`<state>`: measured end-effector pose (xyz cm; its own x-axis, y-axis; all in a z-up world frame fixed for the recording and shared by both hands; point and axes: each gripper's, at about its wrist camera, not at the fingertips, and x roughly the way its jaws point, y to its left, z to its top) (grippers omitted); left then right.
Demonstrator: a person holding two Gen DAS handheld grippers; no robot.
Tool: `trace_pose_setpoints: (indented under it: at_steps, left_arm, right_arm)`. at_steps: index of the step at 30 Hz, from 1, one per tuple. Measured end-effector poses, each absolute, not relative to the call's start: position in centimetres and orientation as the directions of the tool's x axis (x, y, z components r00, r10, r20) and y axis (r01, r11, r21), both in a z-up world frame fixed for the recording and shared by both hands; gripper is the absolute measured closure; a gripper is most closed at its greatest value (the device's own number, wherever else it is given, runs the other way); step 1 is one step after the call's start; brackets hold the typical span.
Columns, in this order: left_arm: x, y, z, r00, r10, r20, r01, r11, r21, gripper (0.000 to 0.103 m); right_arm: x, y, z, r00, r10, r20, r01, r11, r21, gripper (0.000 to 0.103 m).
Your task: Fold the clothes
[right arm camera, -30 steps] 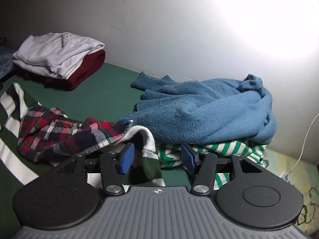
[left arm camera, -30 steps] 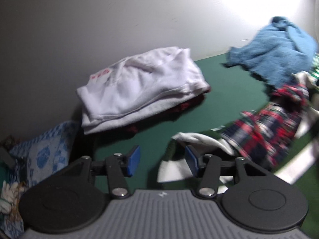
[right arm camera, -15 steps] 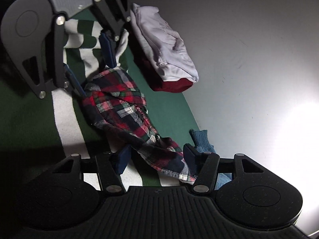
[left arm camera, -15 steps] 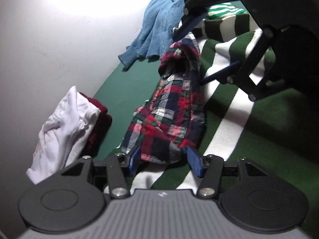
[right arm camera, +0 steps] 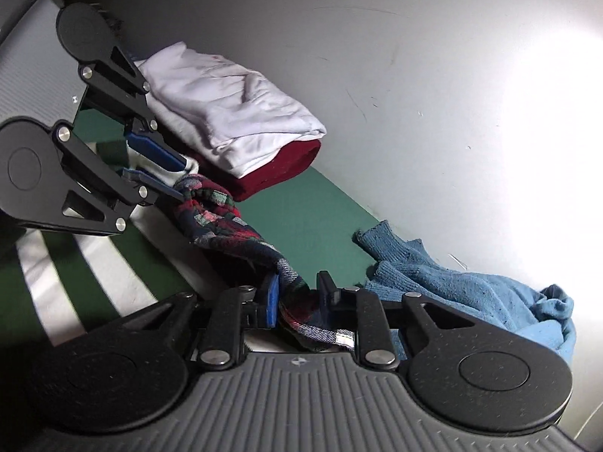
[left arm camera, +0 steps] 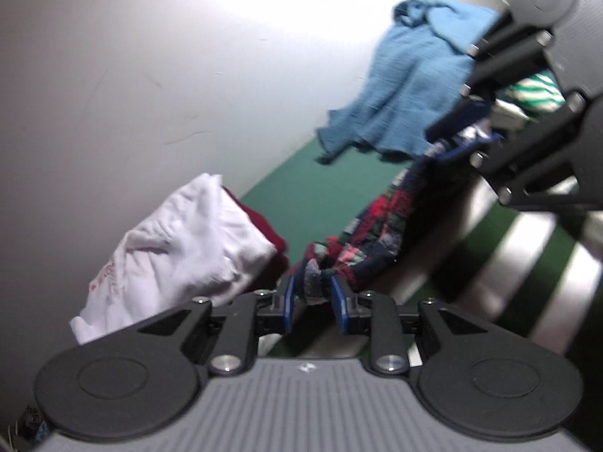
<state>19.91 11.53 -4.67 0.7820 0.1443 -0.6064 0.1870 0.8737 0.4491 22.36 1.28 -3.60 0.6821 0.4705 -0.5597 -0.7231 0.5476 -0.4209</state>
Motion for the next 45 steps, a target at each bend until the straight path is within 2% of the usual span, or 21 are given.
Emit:
trace_pose_setpoints:
  at_steps: [8,12,15,18,21,23,27,29,32,35,38,39,43,45]
  left_arm:
    - [24.5,13.5,-5.6,0.74,0.163,-0.652,0.119,0.923,0.366,0.074]
    - [26.4,13.9,-7.1,0.706,0.174,-0.687,0.089,0.94,0.329,0.073]
    - [27.5,13.6,-8.6,0.681,0.196,-0.705,0.075,0.94,0.333,0.069]
    - [27.6,13.1,-9.2,0.681,0.221,-0.698,0.066,0.931,0.359,0.068]
    - [26.5,13.4,-8.1,0.69,0.216,-0.691,0.065,0.932,0.356,0.066]
    - [24.9,14.3,-6.8,0.701,0.216,-0.68,0.053,0.935,0.352,0.066]
    - [19.9,15.0,-3.8,0.714,0.239,-0.658,0.016,0.934,0.357,0.062]
    - [16.4,15.1,-2.5,0.716,0.239,-0.656,0.001,0.939,0.343,0.054]
    - [11.0,14.7,-1.9,0.702,0.243,-0.669,-0.011,0.944,0.331,0.054]
    - [5.6,13.9,-2.0,0.678,0.247,-0.693,-0.02,0.948,0.317,0.053]
    - [0.7,13.0,-3.2,0.638,0.241,-0.732,-0.026,0.956,0.293,0.051]
    - [-0.8,12.5,-3.6,0.63,0.243,-0.738,-0.022,0.955,0.296,0.049]
    - [-6.0,10.7,-5.3,0.606,0.26,-0.752,0.001,0.945,0.327,0.031]
    - [-7.7,10.1,-6.3,0.595,0.274,-0.755,0.01,0.937,0.349,0.03]
  right_arm:
    - [26.6,3.5,-5.1,0.727,0.408,-0.552,-0.661,0.633,-0.403,0.081]
    - [29.2,4.1,-6.5,0.729,0.359,-0.583,-0.633,0.678,-0.373,0.08]
    - [31.3,4.6,-8.1,0.703,0.308,-0.641,-0.611,0.722,-0.324,0.078]
    - [32.1,5.1,-9.5,0.704,0.277,-0.654,-0.593,0.736,-0.327,0.076]
    - [31.6,4.5,-8.5,0.719,0.285,-0.634,-0.578,0.752,-0.317,0.076]
    - [30.6,3.2,-6.3,0.727,0.311,-0.612,-0.571,0.769,-0.287,0.075]
    - [26.2,-0.8,-1.7,0.741,0.374,-0.557,-0.575,0.783,-0.239,0.054]
    - [23.1,-3.3,0.1,0.751,0.388,-0.534,-0.568,0.793,-0.221,0.053]
    - [18.4,-7.1,1.5,0.758,0.394,-0.519,-0.556,0.808,-0.198,0.048]
    - [13.7,-10.3,0.9,0.727,0.382,-0.57,-0.546,0.825,-0.144,0.031]
    - [10.1,-11.8,-1.1,0.658,0.36,-0.661,-0.545,0.834,-0.088,0.034]
    - [8.9,-12.4,-1.8,0.641,0.353,-0.682,-0.537,0.841,-0.07,0.038]
    - [4.5,-14.5,-3.6,0.663,0.277,-0.695,-0.481,0.87,-0.112,0.041]
    - [3.3,-15.7,-4.2,0.671,0.222,-0.708,-0.435,0.89,-0.133,0.041]
